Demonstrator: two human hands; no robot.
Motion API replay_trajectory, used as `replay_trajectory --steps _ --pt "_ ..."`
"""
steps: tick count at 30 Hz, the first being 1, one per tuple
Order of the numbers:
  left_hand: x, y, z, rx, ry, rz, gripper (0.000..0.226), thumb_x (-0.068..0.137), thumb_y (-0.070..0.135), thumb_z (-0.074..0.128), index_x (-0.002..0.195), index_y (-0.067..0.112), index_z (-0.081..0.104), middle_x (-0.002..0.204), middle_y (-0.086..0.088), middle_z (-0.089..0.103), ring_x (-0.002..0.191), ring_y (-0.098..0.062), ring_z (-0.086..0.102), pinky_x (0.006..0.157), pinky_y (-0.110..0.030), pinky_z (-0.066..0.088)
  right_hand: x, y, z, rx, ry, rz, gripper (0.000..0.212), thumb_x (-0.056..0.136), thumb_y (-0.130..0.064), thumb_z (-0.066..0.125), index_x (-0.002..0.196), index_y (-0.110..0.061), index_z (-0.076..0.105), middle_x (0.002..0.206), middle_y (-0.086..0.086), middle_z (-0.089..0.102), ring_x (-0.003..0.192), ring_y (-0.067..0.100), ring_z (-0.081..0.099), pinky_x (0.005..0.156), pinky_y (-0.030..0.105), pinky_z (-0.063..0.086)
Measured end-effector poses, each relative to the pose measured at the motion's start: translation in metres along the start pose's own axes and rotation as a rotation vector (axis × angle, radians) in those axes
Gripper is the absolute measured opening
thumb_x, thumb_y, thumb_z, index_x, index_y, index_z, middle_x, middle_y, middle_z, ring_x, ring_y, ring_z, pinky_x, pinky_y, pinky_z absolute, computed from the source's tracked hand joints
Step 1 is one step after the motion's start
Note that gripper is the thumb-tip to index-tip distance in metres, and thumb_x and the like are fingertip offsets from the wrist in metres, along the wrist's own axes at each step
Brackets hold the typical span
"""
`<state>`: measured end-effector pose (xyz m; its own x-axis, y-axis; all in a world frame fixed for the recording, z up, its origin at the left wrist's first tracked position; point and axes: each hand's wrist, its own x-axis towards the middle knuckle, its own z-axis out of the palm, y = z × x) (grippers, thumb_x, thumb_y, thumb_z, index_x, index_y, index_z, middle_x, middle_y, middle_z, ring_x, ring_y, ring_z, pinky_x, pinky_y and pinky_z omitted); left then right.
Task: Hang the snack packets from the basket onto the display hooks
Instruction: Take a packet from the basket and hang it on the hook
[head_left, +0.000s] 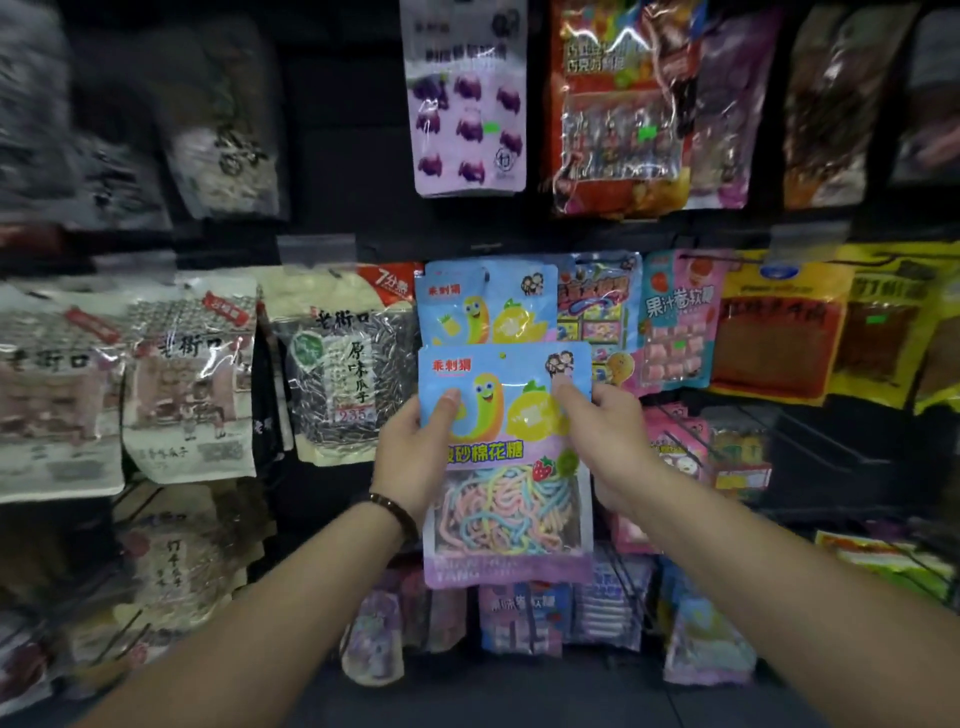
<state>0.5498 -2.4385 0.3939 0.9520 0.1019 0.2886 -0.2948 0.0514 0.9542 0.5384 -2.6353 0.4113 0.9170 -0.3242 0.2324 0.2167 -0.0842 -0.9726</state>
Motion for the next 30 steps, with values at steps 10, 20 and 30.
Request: replay_trajectory --steps 10,20,30 --pt "0.071 0.055 0.025 0.0 0.188 0.098 0.025 0.105 0.045 0.064 0.096 0.025 0.076 0.099 0.003 0.081 0.092 -0.024 0.077 0.087 -0.044 0.061 0.063 -0.071 0.028 -0.1 0.095 -0.1 0.055 0.103 -0.049 0.063 0.065 -0.019 0.036 0.048 -0.008 0.034 0.062 0.038 0.053 0.057 0.034 0.024" --pt "0.097 0.051 0.029 0.113 0.264 0.164 0.039 0.107 0.048 0.059 0.076 0.023 0.062 0.068 0.009 0.06 0.062 -0.016 0.053 0.06 -0.031 0.036 0.088 -0.078 0.037 -0.169 0.149 -0.131 0.054 0.1 -0.05 0.067 0.063 -0.019 0.042 0.059 -0.004 0.041 0.056 0.022 0.041 0.054 0.033 0.028" --pt "0.107 0.046 0.025 0.219 0.289 0.19 0.037 0.102 0.055 0.059 0.088 0.025 0.074 0.08 0.001 0.077 0.07 -0.026 0.068 0.07 -0.042 0.056 0.093 -0.073 0.037 -0.198 0.152 -0.134 0.058 0.1 -0.047 0.066 0.058 -0.021 0.037 0.054 -0.005 0.037 0.052 0.019 0.037 0.053 0.034 0.024"
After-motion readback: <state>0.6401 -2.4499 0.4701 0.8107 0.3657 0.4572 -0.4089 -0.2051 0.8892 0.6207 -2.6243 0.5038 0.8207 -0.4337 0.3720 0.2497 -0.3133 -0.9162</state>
